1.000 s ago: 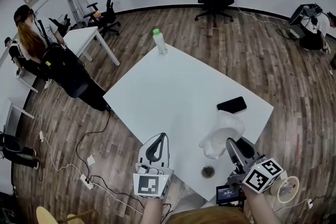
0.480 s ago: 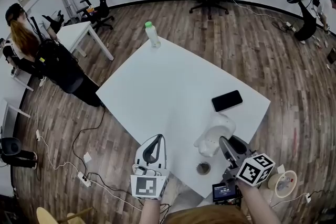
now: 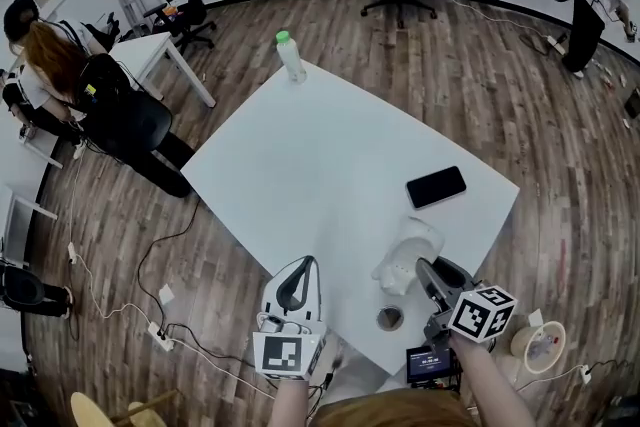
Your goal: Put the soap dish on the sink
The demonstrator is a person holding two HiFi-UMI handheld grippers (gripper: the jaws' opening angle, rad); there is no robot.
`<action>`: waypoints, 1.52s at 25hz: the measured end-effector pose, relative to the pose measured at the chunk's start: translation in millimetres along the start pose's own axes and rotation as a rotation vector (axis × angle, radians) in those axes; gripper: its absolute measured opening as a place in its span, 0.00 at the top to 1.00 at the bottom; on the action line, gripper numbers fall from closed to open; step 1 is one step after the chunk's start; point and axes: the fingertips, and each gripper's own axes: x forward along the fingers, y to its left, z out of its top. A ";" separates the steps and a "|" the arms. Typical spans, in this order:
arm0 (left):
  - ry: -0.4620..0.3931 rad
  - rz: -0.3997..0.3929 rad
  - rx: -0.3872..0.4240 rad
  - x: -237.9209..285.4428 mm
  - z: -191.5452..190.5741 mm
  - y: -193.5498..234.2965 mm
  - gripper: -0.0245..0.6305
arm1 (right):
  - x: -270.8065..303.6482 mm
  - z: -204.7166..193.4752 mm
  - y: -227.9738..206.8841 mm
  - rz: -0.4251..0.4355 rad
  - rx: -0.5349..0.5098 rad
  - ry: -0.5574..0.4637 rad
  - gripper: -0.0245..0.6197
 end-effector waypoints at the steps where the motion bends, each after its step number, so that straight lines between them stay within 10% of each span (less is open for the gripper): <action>1: 0.003 -0.002 -0.002 0.1 -2.3 -0.1 0.95 | 2.2 -3.3 -2.5 -0.003 0.005 0.012 0.78; 38: 0.012 0.023 -0.048 -7.1 -21.4 25.7 0.95 | 45.1 -94.7 -48.3 -0.085 0.121 0.332 0.78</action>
